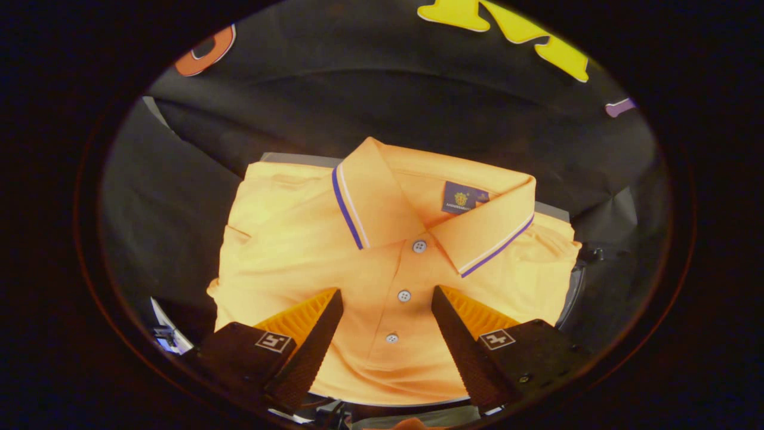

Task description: Put the clothes into the washing machine and then close the washing machine lid.

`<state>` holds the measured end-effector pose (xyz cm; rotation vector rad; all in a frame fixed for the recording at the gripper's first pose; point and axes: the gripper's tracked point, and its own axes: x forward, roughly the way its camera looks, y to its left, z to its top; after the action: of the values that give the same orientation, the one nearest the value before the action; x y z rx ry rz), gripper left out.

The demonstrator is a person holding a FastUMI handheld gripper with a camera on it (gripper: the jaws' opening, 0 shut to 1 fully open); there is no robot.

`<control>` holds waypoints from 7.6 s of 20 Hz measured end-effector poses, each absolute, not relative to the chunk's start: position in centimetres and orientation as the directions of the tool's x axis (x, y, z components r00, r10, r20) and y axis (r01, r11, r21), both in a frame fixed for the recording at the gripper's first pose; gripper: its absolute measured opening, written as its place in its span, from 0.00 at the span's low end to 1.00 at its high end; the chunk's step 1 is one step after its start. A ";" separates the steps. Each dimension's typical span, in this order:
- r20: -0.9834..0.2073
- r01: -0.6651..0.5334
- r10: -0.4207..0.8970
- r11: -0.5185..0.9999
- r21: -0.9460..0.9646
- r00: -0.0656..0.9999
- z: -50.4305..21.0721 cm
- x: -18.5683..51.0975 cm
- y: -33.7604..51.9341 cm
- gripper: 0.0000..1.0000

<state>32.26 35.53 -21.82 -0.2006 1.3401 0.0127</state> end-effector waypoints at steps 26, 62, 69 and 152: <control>-0.970 -0.092 -0.051 0.993 -0.074 0.236 -21.0 31.8 33.0 0.07; -0.816 0.171 -0.141 0.984 -0.052 0.560 -5.4 28.3 2.7 0.07; -0.808 0.202 -0.172 0.977 -0.067 0.564 -5.6 29.2 -3.9 0.07; -0.485 -0.001 -0.112 0.974 -0.227 0.868 -7.3 44.2 -5.9 0.87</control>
<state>44.19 -5.88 -7.29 -0.2244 0.5183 -0.0587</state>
